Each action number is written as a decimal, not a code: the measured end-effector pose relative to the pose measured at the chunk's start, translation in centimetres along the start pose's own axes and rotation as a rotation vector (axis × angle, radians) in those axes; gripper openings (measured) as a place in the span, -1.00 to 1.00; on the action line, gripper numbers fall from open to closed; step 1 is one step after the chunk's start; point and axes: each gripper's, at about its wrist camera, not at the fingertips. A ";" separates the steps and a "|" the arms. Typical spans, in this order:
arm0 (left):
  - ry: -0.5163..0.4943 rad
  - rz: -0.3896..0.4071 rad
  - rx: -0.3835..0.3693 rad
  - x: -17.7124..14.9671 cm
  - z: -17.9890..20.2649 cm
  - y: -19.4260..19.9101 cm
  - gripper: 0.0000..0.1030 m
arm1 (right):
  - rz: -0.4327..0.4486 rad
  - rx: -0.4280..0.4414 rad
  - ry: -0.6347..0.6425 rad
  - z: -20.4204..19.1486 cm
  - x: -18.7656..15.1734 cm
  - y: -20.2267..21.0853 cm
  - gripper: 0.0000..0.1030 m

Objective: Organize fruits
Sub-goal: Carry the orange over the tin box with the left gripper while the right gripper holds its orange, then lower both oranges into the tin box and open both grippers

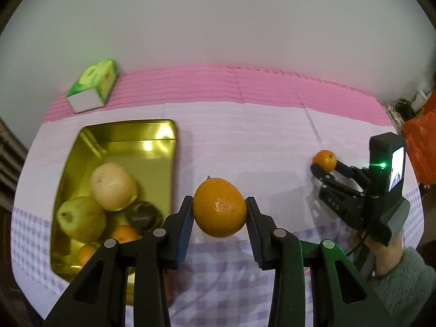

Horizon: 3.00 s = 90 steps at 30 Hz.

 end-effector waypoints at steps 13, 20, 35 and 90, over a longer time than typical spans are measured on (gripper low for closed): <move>0.083 -0.018 0.111 -2.2 -7.0 1.4 -0.25 | 0.001 -0.002 0.003 0.0 0.0 0.0 -0.21; 0.109 -0.044 0.138 -3.3 -9.1 0.9 -0.25 | 0.001 -0.002 0.003 0.0 0.0 0.0 -0.21; 0.133 -0.091 0.140 -4.5 -10.8 -1.2 -0.25 | 0.002 -0.003 0.004 -0.1 0.0 0.0 -0.21; 0.271 0.024 0.259 -7.5 -17.6 4.8 0.46 | 0.026 0.326 0.275 -21.0 2.1 6.7 -0.23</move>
Point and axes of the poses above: each gripper's, at about its wrist camera, not at the fingertips, and y roughly against the way its jaws point, z to its right, x to its top, and after that the axes turned 5 degrees about -y, right-handed
